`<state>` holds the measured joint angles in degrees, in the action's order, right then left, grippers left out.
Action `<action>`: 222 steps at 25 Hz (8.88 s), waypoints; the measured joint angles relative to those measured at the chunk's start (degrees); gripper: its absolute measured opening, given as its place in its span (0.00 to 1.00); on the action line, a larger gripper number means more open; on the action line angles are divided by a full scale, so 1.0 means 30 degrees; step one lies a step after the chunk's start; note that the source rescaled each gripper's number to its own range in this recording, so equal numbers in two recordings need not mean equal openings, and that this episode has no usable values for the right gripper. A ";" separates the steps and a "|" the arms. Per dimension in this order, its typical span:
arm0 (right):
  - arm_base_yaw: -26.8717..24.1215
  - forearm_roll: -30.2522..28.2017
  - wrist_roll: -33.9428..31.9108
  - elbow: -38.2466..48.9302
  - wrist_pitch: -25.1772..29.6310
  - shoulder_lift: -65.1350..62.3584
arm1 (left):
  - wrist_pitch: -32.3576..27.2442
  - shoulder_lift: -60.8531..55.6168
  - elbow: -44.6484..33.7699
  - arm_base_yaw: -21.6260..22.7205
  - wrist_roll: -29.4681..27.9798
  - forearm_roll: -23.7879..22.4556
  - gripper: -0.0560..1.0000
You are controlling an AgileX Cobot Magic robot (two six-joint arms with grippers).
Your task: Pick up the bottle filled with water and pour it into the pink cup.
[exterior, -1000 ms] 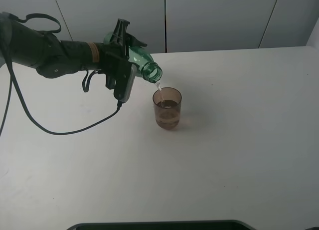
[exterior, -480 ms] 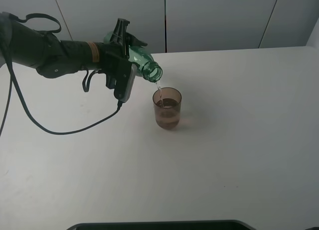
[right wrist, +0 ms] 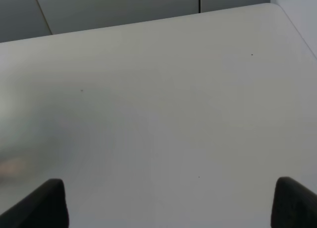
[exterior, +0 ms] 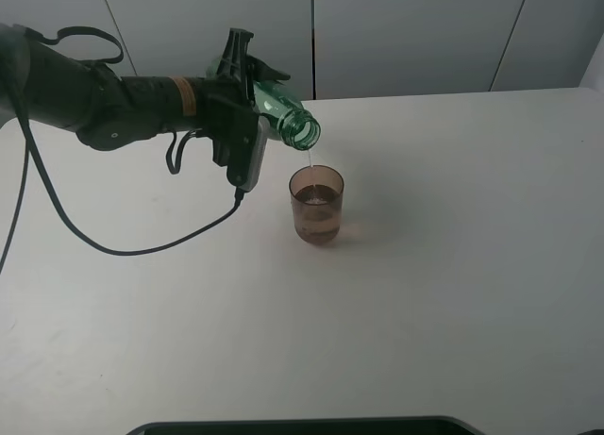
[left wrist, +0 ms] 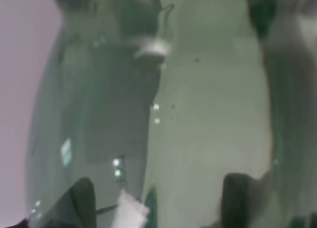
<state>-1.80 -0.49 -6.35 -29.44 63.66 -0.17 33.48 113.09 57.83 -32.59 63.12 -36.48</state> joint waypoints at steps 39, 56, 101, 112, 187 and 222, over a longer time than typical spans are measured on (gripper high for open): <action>0.0000 0.0000 0.0000 0.0000 0.0000 0.0000 | 0.3214 -0.2612 -0.0040 0.1704 -2.2146 0.9651 0.08; 0.0000 0.0000 0.0000 0.0000 0.0000 0.0000 | 0.6361 -0.1416 -0.2634 0.4901 -2.3816 0.9202 0.08; 0.0000 0.0000 0.0000 0.0000 0.0000 0.0000 | 1.1870 0.5009 -0.2596 0.4938 -2.3538 0.6999 0.93; 0.0000 0.0000 0.0000 0.0000 0.0000 0.0000 | 1.1797 0.3189 -0.2596 0.4938 -2.3502 0.6965 0.93; 0.0000 0.0000 0.0000 0.0000 0.0000 0.0000 | -3.4470 -1.5408 0.1787 1.0055 -2.0418 1.4312 0.93; 0.0000 0.0000 0.0000 0.0000 0.0000 0.0000 | -3.1951 -3.4982 -0.9401 0.8372 -1.9595 1.3209 0.93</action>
<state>-1.80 -0.49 -6.35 -29.44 63.66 -0.17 -62.37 8.14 29.63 -7.48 4.33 3.15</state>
